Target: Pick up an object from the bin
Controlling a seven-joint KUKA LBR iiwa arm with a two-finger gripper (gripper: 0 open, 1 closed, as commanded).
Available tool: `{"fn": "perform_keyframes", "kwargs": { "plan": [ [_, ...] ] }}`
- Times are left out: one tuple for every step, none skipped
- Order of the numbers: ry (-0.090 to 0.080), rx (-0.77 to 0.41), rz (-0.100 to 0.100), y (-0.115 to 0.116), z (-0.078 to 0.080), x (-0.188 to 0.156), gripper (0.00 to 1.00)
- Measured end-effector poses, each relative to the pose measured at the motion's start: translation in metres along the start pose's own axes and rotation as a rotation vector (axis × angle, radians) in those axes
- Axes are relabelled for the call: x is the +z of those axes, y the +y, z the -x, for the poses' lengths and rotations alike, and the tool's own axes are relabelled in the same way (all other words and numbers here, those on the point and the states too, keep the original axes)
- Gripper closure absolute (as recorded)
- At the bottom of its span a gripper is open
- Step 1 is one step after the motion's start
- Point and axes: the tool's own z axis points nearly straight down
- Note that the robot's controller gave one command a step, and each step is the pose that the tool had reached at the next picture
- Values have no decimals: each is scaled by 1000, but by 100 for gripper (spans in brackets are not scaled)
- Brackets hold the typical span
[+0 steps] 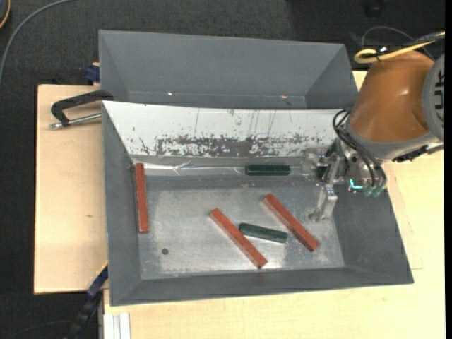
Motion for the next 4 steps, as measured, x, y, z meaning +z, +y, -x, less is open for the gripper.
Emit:
{"fn": "perform_keyframes", "kwargs": {
  "plan": [
    [0, -84, 1, 17, -39, 101, 0],
    [-17, -84, -2, 17, -34, 94, 100],
    [-16, -60, 0, 44, -34, 48, 100],
    [-11, -58, 0, 42, -36, 51, 0]
  ]
}}
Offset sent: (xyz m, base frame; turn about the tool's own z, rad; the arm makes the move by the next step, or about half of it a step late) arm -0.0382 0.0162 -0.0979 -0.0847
